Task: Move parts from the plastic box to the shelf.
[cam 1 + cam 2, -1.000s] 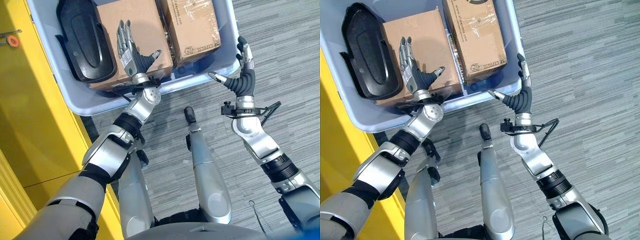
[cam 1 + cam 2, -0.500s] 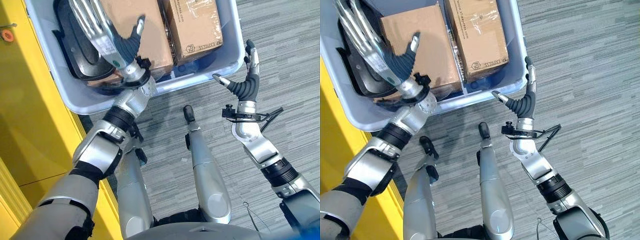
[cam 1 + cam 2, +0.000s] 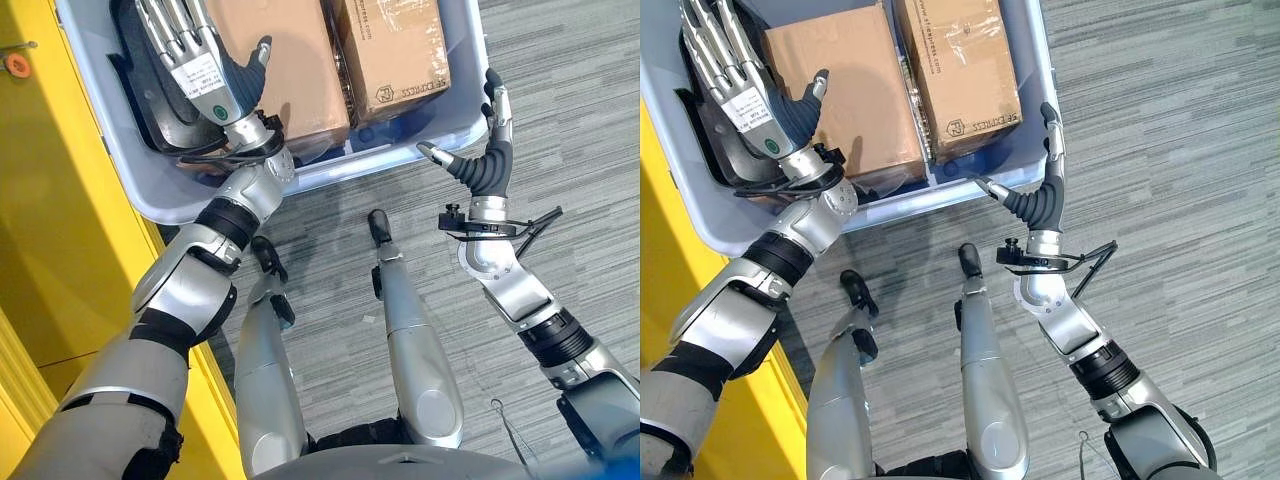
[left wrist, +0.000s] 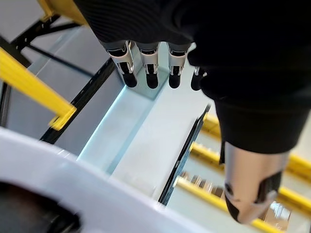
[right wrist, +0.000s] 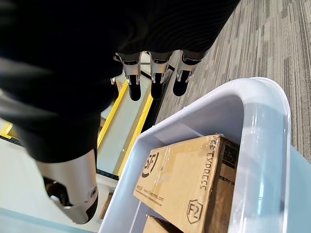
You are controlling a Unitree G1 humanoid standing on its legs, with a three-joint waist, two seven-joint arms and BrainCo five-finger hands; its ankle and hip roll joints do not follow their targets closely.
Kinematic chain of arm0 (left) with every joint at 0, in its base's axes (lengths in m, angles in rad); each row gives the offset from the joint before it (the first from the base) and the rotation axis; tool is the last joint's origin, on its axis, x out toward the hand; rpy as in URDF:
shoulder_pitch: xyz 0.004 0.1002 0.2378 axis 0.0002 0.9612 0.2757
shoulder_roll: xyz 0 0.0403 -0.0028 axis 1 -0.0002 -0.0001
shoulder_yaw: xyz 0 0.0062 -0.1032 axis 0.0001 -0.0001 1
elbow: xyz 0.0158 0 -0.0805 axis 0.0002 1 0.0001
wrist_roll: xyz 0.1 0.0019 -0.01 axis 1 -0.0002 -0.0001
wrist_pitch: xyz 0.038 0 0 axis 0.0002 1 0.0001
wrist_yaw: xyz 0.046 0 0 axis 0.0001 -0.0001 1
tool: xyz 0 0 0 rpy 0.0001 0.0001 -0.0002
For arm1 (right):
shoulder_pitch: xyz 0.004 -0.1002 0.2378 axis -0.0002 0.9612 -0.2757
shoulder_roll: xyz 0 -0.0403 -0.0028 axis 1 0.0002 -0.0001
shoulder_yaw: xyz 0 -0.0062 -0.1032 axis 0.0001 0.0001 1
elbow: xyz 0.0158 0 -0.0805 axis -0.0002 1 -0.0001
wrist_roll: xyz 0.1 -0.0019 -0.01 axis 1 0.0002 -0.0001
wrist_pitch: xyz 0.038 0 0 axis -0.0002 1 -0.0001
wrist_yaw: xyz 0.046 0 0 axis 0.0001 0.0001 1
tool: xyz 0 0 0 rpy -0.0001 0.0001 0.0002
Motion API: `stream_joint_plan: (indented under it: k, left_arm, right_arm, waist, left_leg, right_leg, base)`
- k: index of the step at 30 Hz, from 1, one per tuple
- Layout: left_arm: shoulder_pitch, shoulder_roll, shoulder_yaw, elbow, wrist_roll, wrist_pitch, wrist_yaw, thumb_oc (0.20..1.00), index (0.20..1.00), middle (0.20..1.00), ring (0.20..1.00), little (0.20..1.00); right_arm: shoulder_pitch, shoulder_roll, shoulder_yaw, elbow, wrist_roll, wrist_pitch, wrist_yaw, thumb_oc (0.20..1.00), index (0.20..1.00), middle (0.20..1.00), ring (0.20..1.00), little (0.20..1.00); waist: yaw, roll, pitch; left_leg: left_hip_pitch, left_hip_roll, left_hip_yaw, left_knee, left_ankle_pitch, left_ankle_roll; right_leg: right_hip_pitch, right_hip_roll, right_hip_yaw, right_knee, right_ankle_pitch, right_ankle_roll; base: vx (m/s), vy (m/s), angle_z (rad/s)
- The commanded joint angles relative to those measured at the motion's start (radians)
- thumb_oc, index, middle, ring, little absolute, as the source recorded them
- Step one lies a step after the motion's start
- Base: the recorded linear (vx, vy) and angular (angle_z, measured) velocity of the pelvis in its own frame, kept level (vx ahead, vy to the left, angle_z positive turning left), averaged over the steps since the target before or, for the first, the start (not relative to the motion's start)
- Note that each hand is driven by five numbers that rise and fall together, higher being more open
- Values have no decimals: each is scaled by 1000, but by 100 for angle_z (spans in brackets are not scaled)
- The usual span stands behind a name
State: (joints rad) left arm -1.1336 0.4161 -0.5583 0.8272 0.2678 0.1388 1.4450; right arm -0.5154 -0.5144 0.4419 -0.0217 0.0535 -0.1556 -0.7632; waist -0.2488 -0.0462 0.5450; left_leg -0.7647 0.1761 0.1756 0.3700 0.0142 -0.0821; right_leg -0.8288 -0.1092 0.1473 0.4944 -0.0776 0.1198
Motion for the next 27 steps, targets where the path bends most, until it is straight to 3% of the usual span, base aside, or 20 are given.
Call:
stream_joint_plan:
  k: [1,4,6,9,13,16,20,21,23,27]
  left_arm:
    - [-8,-11,45,43,-47,-56,-16,1000,1000,1000,1000,1000]
    - [-4,-20,46,48,-58,-57,-18,1000,1000,1000,1000,1000]
    - [11,-41,79,70,-187,-104,5,1000,1000,1000,1000,1000]
    - [25,-48,117,77,-235,-110,54,1000,1000,1000,1000,1000]
    - [49,-34,171,97,-234,-120,30,1000,1000,1000,1000,1000]
    - [51,-29,188,108,-261,-122,47,1000,1000,1000,1000,1000]
    - [45,-16,168,118,-188,-117,-65,1000,1000,1000,1000,1000]
    - [32,-17,142,121,-200,-98,-133,1000,1000,1000,1000,1000]
    - [26,-18,133,127,-218,-93,-151,1000,1000,1000,1000,1000]
    - [-8,-11,79,167,-189,-100,-332,1000,1000,1000,1000,1000]
  right_arm:
    - [3,22,-29,-23,-32,-65,-15,1000,1000,1000,1000,1000]
    - [4,22,-29,-18,-39,-75,-28,1000,1000,1000,1000,1000]
    - [-2,17,-28,-9,-51,-63,-34,1000,1000,1000,1000,1000]
    - [0,14,-33,-1,-64,-65,-31,1000,1000,1000,1000,1000]
    - [22,15,-37,-1,-46,-74,-62,1000,1000,1000,1000,1000]
    - [27,10,-47,-2,-20,-84,-38,1000,1000,1000,1000,1000]
    - [31,16,-44,4,-2,-93,-27,1000,1000,1000,1000,1000]
    - [31,10,-39,11,12,-95,-17,1000,1000,1000,1000,1000]
    - [28,8,-36,16,19,-95,-12,1000,1000,1000,1000,1000]
    - [12,6,-29,41,35,-108,10,1000,1000,1000,1000,1000]
  waist:
    - [-3,-14,-25]
    - [-2,-18,-25]
    - [0,-24,-25]
    - [0,-34,-25]
    - [11,-75,-25]
    - [12,-89,-25]
    - [16,-101,-25]
    - [16,-106,-25]
    - [15,-108,-25]
    - [7,-116,-25]
  left_leg:
    - [18,-91,30,-17,-61,23]
    - [10,-92,31,-10,-64,24]
    - [-7,-91,30,6,-71,22]
    - [-20,-91,27,27,-81,26]
    - [-48,-78,16,53,-98,36]
    - [-67,-78,9,61,-106,40]
    - [-79,-76,6,68,-111,49]
    - [-81,-78,3,68,-110,52]
    - [-82,-78,4,69,-111,53]
    - [-96,-72,5,87,-123,61]
  right_leg:
    - [31,115,-108,115,-136,-86]
    - [23,116,-110,116,-134,-85]
    - [8,116,-112,119,-136,-88]
    - [-2,115,-113,123,-135,-88]
    - [-16,122,-129,123,-124,-82]
    - [-35,126,-132,132,-125,-77]
    - [-45,127,-137,130,-114,-74]
    - [-48,130,-140,134,-111,-72]
    - [-48,130,-140,133,-109,-72]
    - [-66,129,-141,140,-103,-68]
  base:
    - [0,0,0]
    - [2,13,0]
    - [14,70,1]
    - [3,3,1]
    - [-7,-65,8]
    - [-5,-30,4]
    - [-4,-29,4]
    - [2,-39,9]
    - [2,-11,6]
    - [0,0,0]
